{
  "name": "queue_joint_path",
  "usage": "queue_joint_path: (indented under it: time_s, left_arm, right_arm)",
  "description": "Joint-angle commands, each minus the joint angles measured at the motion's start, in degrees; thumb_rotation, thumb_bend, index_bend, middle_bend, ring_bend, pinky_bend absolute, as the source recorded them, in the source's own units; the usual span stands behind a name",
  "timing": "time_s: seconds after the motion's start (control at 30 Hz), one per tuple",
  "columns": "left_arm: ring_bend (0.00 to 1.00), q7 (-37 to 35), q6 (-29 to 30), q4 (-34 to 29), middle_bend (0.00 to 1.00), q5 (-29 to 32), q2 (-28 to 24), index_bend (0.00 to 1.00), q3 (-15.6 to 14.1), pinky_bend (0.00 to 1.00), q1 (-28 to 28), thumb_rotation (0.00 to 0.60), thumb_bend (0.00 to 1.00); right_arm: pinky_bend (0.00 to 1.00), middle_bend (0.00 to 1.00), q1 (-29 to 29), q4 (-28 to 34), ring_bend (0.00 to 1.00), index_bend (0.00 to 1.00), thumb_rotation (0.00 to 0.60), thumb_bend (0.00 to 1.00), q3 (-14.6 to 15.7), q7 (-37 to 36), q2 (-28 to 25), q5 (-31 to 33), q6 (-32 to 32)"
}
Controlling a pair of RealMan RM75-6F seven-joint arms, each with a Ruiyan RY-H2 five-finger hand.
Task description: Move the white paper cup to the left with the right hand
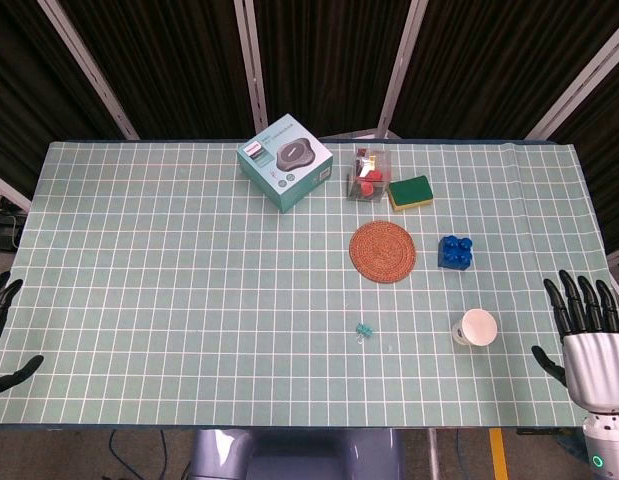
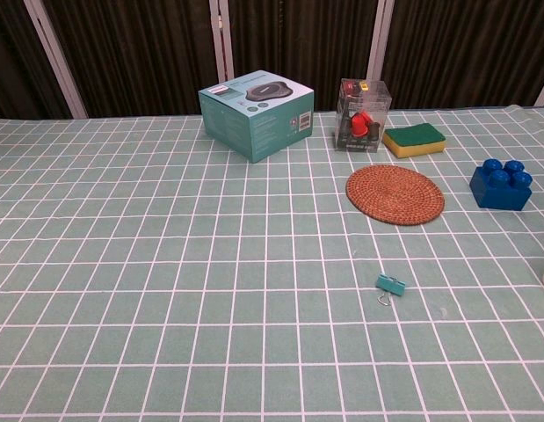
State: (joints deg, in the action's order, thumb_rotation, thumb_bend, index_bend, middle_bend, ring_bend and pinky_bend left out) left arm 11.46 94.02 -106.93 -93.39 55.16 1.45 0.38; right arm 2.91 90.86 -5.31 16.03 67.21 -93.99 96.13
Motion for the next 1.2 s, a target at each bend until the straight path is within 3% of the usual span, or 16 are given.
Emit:
queue_joint_path:
  time_s: [0.03, 0.27, 0.53, 0.67, 0.83, 1.2]
  left_arm:
    - [0.00, 0.02, 0.03, 0.03, 0.00, 0.17, 0.00, 0.00, 0.03, 0.00, 0.06, 0.600, 0.00]
    - [0.00, 0.07, -0.55, 0.62, 0.00, 2.17, 0.23, 0.00, 0.45, 0.00, 0.07, 0.600, 0.00]
    - [0.00, 1.86, -3.62, 1.17, 0.00, 6.24, 1.28, 0.00, 1.68, 0.00, -1.38, 0.600, 0.00]
    - [0.00, 2.97, -5.02, 1.40, 0.00, 8.10, 1.89, 0.00, 2.23, 0.00, -2.13, 0.600, 0.00]
    - [0.00, 3.53, -6.14, 1.85, 0.00, 9.57, 2.30, 0.00, 2.65, 0.00, -2.75, 0.600, 0.00]
    - [0.00, 3.29, -6.37, 1.84, 0.00, 10.39, 2.27, 0.00, 2.83, 0.00, -2.97, 0.600, 0.00]
  right_arm:
    - [0.00, 0.00, 0.17, -0.01, 0.00, 0.00, 0.600, 0.00, 0.21, 0.54, 0.10, -0.04, -0.63]
    - [0.00, 0.00, 2.77, -0.55, 0.00, 0.00, 0.600, 0.00, 3.04, 5.99, 1.44, -4.78, -5.81]
    - [0.00, 0.00, 10.89, -0.84, 0.00, 0.00, 0.600, 0.00, 6.27, 23.82, 3.41, -15.83, -20.07]
    - [0.00, 0.00, 13.92, 1.00, 0.00, 0.00, 0.600, 0.00, 6.34, 32.74, 4.29, -15.07, -29.53]
    - [0.00, 0.00, 15.49, 1.24, 0.00, 0.00, 0.600, 0.00, 5.93, 40.88, 5.95, -12.71, -36.50]
    - [0.00, 0.00, 14.45, -2.16, 0.00, 0.00, 0.600, 0.00, 3.43, 53.27, 8.11, -4.67, -40.18]
